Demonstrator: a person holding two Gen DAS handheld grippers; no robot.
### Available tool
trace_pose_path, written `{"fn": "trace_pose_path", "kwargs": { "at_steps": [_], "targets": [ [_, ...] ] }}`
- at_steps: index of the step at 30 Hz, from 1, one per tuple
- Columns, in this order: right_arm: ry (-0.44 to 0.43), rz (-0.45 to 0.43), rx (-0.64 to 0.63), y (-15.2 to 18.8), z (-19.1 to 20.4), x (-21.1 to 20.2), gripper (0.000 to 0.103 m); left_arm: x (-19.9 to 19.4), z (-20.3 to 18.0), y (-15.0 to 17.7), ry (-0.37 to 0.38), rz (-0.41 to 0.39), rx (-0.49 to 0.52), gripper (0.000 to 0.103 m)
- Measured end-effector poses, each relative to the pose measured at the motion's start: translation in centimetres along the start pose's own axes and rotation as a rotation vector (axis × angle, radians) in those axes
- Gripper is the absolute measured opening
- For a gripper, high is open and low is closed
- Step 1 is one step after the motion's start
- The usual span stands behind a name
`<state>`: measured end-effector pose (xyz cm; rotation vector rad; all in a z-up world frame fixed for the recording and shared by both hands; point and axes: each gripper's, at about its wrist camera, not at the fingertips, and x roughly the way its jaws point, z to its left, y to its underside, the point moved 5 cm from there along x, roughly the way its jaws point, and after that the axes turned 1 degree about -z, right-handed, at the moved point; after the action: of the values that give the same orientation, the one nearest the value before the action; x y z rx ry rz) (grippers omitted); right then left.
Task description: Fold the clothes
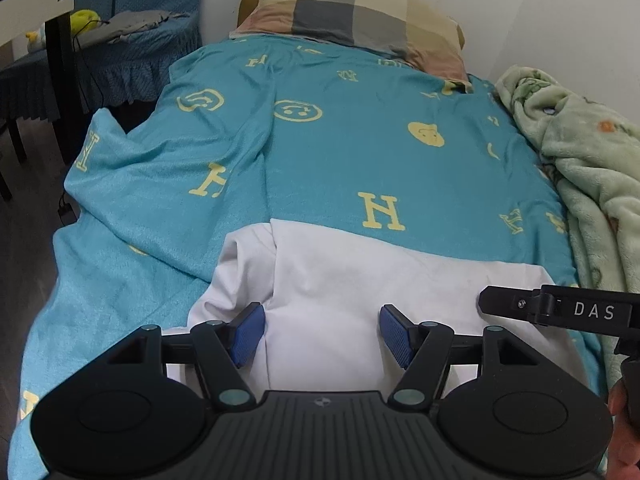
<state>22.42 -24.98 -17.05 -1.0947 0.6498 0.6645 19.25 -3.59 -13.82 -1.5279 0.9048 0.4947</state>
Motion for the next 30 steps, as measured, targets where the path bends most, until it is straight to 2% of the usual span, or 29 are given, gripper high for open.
{"fn": "trace_pose_path", "kwargs": {
  "at_steps": [7, 13, 17, 21, 25, 30],
  "targets": [
    [-0.011, -0.025, -0.02, 1.8, 1.1, -4.1, 0.057, -3.6, -1.0, 1.4, 0.009, -0.018, 0.009, 0.067],
    [0.036, 0.072, -0.057, 3.8, 1.3, -2.3, 0.056, -2.3, -1.7, 3.3, -0.01, 0.059, 0.066, 0.07],
    [0.018, 0.075, -0.002, 3.5, 0.6, -2.1, 0.057, -3.1, -1.4, 3.7, 0.013, 0.047, 0.033, 0.071],
    [-0.013, 0.054, 0.069, 3.2, -0.2, -3.0, 0.056, -6.4, -0.6, 4.3, 0.044, 0.028, -0.075, 0.079],
    [-0.047, 0.029, 0.148, 2.8, -0.8, -4.2, 0.057, -9.9, 0.5, 5.5, 0.107, 0.018, -0.239, 0.082],
    [-0.112, -0.029, 0.238, 2.2, -1.1, -6.9, 0.058, -10.8, 2.9, 9.0, 0.208, 0.094, -0.508, 0.084]
  ]
}}
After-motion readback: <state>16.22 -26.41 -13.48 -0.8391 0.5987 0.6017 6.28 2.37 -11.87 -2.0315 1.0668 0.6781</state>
